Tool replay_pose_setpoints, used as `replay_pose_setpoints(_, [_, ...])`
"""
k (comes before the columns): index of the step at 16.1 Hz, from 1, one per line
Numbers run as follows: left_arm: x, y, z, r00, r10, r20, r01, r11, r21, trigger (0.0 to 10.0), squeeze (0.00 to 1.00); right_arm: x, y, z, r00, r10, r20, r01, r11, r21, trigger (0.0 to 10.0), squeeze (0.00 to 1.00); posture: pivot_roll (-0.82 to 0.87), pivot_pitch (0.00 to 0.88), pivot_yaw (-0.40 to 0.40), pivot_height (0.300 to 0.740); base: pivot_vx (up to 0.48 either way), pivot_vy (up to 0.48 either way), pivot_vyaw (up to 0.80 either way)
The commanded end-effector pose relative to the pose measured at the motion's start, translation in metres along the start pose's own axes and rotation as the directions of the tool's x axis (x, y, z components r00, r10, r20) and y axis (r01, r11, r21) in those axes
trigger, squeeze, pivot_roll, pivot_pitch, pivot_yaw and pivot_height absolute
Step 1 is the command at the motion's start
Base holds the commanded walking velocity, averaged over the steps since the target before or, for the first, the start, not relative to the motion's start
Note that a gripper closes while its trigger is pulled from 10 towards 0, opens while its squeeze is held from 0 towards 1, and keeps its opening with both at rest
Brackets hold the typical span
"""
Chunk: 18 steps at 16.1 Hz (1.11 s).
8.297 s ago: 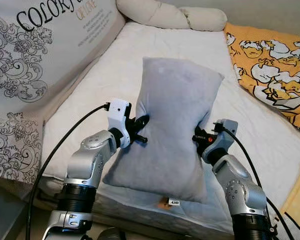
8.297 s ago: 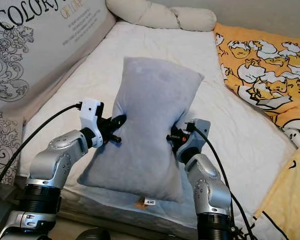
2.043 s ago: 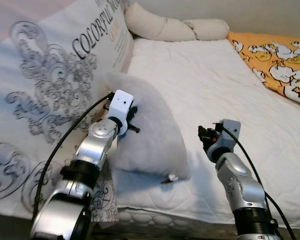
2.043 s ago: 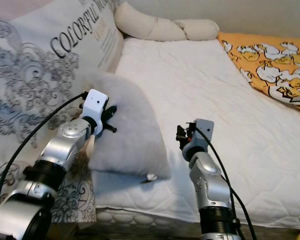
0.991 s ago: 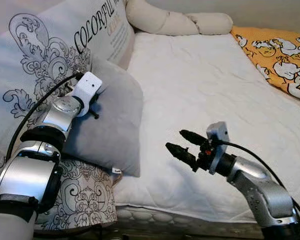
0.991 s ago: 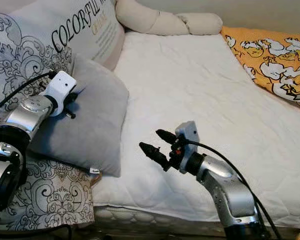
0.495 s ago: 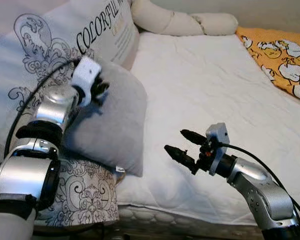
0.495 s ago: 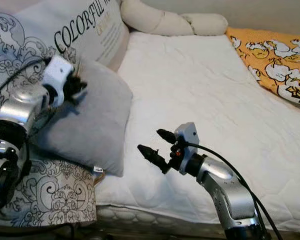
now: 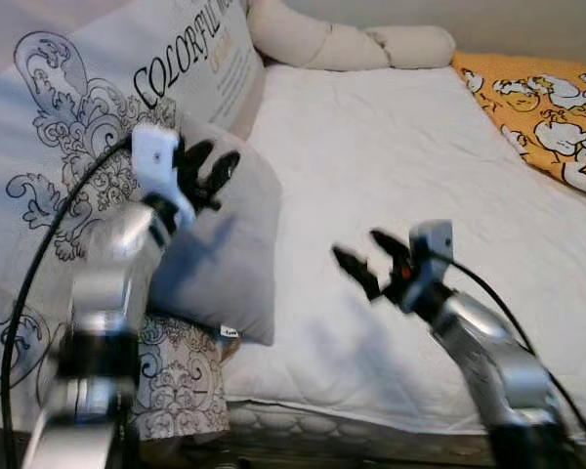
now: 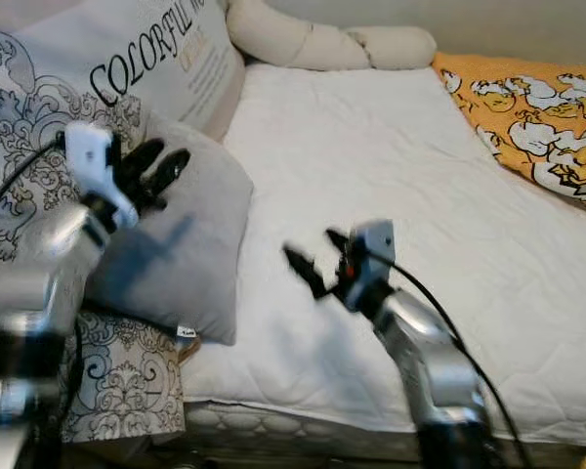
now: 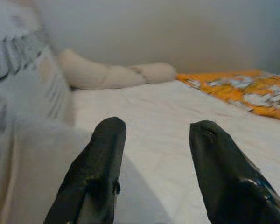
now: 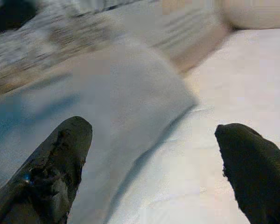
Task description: Clean up the room
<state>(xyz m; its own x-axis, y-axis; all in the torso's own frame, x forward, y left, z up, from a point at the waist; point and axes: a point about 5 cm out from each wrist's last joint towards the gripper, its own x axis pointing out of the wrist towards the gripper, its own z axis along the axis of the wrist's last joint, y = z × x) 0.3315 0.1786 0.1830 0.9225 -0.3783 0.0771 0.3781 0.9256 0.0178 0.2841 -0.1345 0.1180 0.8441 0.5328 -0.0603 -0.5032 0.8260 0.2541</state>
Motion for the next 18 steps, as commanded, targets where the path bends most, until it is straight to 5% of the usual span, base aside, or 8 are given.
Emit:
replay_pose_setpoints(1, [0.0,-0.003,0.003,1.0,0.018,-0.003,-0.018,1.0,0.02,10.0,1.0,-0.003,-0.01,0.002,0.997,-0.079,0.007,0.079,0.997,-0.013,10.0,1.0,-0.02,0.0,0.01,0.74,0.0,-0.48,0.0])
replay_pose_setpoints(3, [-0.013,-0.011,-0.007,0.997,0.05,-0.06,-0.043,0.993,0.109,10.0,1.0,0.0,-0.017,-0.001,0.98,-0.197,0.017,0.197,0.98,0.003,10.0,1.0,0.0,0.0,-0.011,0.74,0.0,-0.48,0.0])
replay_pose_setpoints(4, [-0.024,-0.014,-0.017,0.991,0.095,-0.094,-0.084,0.99,0.112,10.0,1.0,0.001,-0.02,-0.004,0.959,-0.285,0.015,0.284,0.959,0.009,10.0,1.0,0.0,0.0,-0.02,0.74,0.0,-0.48,0.0])
replay_pose_setpoints(7, [-0.04,-0.007,-0.029,0.966,0.22,-0.133,-0.209,0.973,0.093,10.0,1.0,0.004,-0.019,-0.007,0.952,-0.307,0.006,0.307,0.952,0.002,10.0,1.0,0.01,0.0,-0.044,0.74,0.0,-0.48,0.0])
replay_pose_setpoints(13, [-0.046,0.004,-0.044,0.909,0.34,-0.241,-0.309,0.938,0.157,10.0,1.0,0.011,-0.021,-0.013,0.939,-0.345,-0.008,0.345,0.938,0.011,10.0,1.0,0.01,0.0,-0.044,0.74,0.0,-0.48,0.0])
replay_pose_setpoints(18, [-0.044,0.001,-0.041,0.915,0.328,-0.236,-0.287,0.939,0.19,10.0,1.0,0.006,-0.025,-0.029,0.928,-0.37,-0.045,0.371,0.929,0.015,10.0,1.0,0.0,0.0,-0.033,0.74,0.0,-0.48,0.0])
